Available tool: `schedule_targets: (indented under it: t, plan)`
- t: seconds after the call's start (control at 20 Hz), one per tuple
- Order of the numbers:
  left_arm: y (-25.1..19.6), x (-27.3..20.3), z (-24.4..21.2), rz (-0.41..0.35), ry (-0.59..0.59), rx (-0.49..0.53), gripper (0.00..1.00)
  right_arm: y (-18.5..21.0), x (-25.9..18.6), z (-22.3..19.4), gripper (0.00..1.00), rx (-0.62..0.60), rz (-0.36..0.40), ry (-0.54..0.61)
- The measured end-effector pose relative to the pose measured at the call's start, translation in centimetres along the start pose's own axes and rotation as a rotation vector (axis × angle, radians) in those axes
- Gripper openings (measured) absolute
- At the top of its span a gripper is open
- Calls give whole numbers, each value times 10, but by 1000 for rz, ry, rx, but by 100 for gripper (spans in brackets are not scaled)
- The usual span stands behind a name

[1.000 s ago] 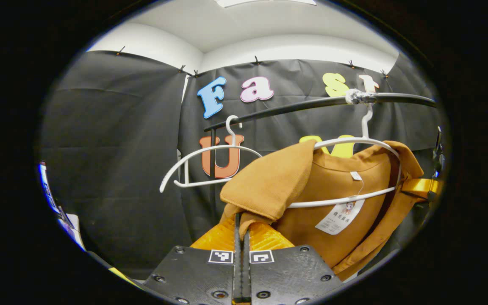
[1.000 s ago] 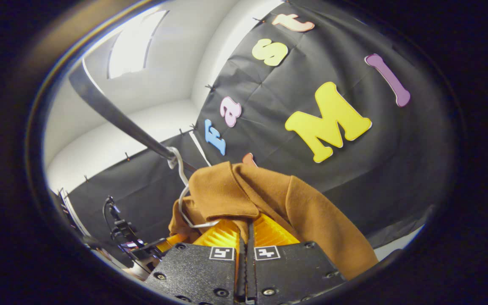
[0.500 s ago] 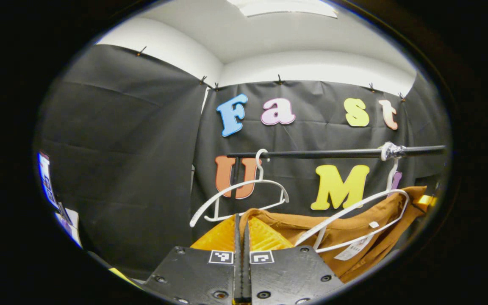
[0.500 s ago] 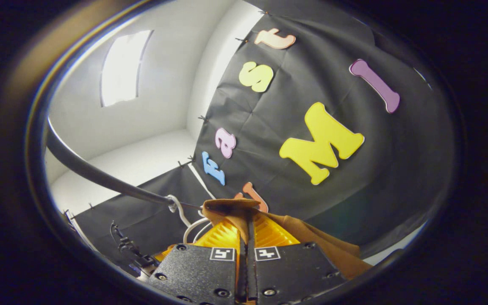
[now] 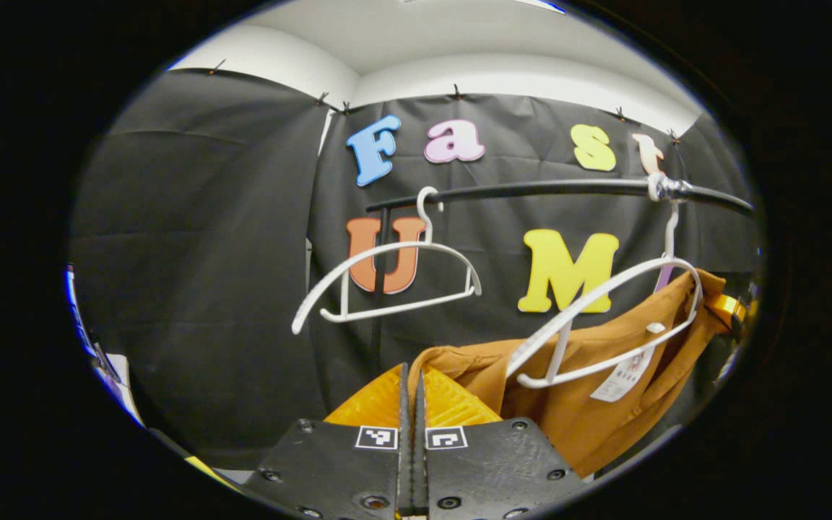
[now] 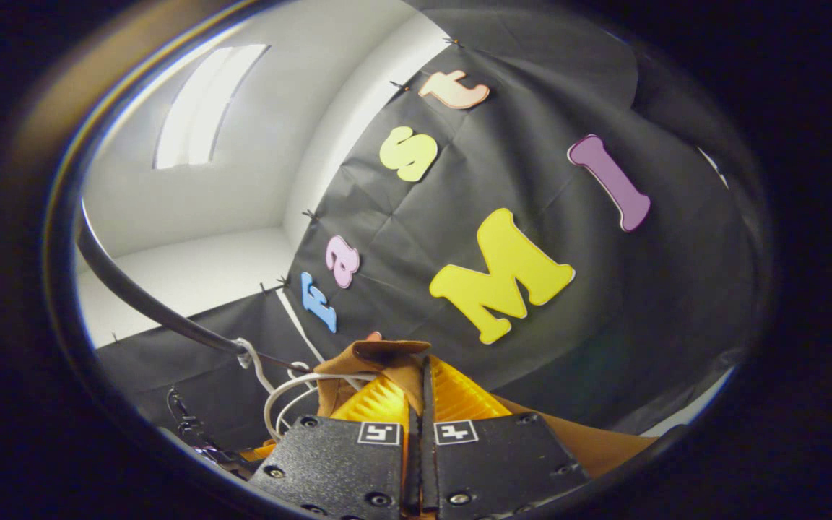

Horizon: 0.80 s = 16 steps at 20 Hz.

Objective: Grasp the clothes on the hanger with both hands and then place them into the laundry hamper below.

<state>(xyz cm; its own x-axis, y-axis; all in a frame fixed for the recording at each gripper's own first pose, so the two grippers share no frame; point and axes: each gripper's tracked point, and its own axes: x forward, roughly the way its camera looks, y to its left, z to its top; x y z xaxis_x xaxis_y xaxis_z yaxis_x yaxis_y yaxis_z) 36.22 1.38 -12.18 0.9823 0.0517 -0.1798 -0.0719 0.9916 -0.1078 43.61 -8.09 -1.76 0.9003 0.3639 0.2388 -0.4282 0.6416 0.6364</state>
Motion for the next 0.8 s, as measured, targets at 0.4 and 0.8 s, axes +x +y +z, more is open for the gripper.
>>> schedule_targets:
  t: [0.4, 0.8]
  plan:
    - [0, -1, -27, 3, 73, -26, 0, -29, 8, -15, 4, -71, -152, 50]
    - [-4, 4, 7, -10, -1, -59, 0, -27, 28, 12, 4, -74, -152, -4]
